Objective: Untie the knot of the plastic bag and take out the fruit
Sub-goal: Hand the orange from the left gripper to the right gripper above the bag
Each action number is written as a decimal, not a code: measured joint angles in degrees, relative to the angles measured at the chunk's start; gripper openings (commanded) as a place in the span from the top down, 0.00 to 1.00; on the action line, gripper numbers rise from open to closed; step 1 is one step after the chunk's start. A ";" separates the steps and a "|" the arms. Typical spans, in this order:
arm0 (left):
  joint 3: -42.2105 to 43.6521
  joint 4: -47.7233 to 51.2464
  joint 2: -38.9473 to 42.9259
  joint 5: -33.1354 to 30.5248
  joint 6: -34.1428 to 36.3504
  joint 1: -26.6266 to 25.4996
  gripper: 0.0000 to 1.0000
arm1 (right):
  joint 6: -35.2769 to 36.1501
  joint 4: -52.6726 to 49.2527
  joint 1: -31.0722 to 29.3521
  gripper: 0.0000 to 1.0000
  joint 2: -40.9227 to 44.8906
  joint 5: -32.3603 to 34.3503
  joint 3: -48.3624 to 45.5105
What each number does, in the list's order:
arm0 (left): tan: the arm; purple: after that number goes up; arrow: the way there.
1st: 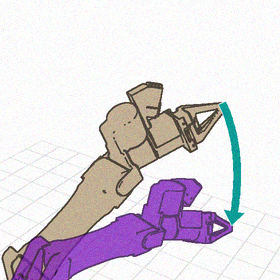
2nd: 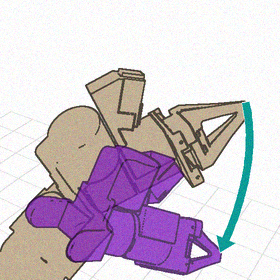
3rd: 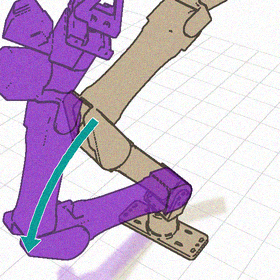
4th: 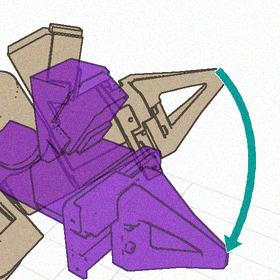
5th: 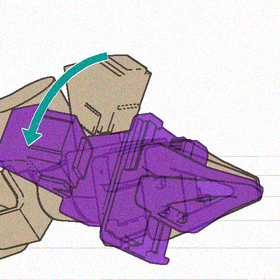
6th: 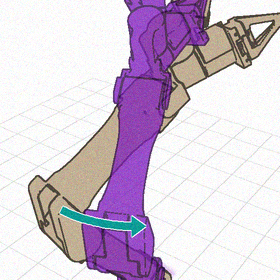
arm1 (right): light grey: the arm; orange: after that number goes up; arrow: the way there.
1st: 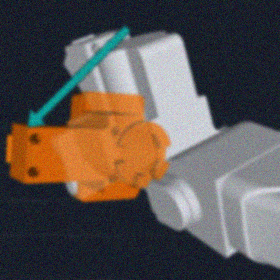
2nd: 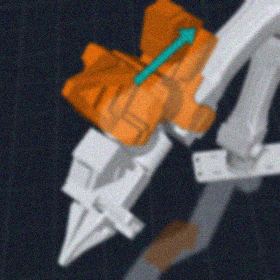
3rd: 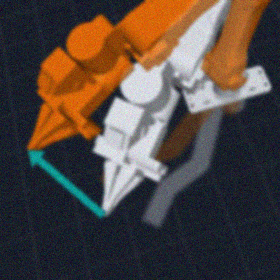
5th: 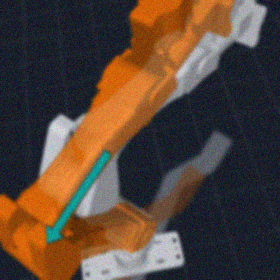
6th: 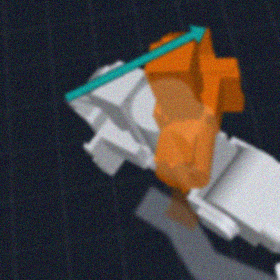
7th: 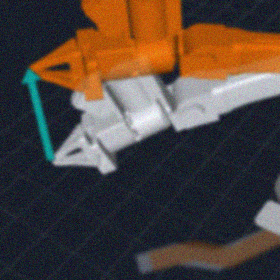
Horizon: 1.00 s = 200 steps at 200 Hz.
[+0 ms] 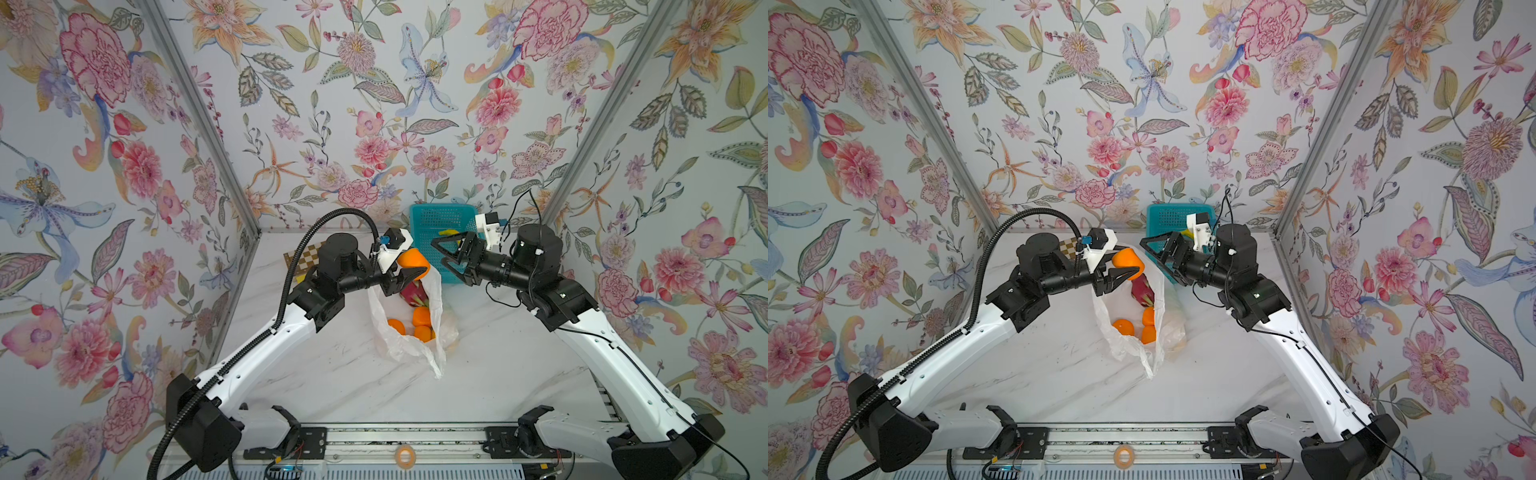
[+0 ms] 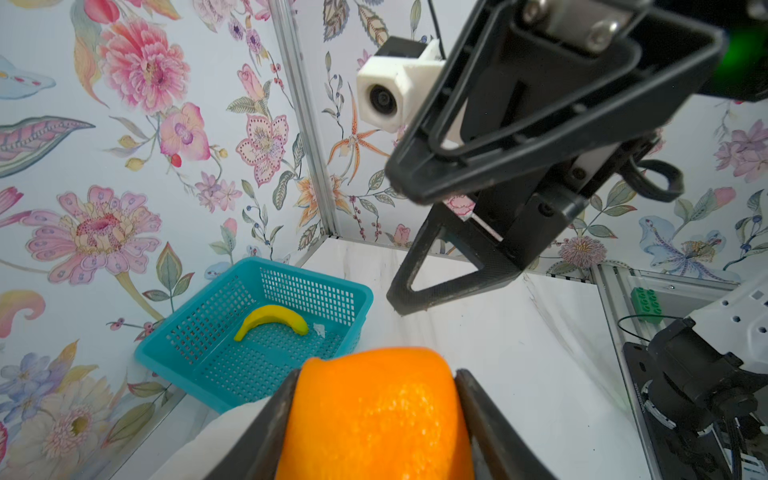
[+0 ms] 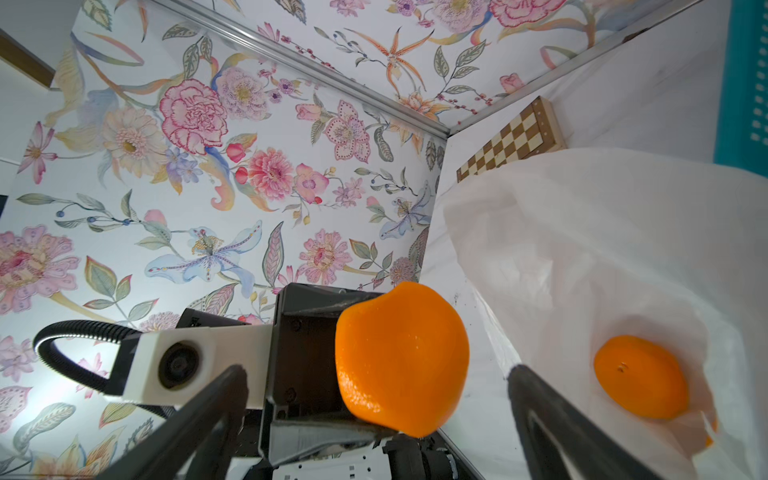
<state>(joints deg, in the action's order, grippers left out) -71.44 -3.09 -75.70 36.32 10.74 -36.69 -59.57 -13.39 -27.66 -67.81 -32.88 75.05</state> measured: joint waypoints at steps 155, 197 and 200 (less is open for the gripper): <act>-2.60 -4.87 -3.19 7.45 2.43 -0.46 0.39 | 2.34 1.11 -4.79 0.44 -4.72 -1.27 1.03; -2.93 -4.39 -3.45 5.97 1.46 -0.87 0.07 | 4.55 1.18 -2.29 0.46 -4.83 -0.42 1.03; -2.97 -4.20 -3.43 5.57 0.87 -0.90 0.06 | 4.72 1.22 -1.86 0.46 -4.83 -0.20 1.03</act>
<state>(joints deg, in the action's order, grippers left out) -74.41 -7.29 -79.13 41.89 11.62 -37.58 -54.85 -12.16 -29.52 -72.64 -33.08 76.07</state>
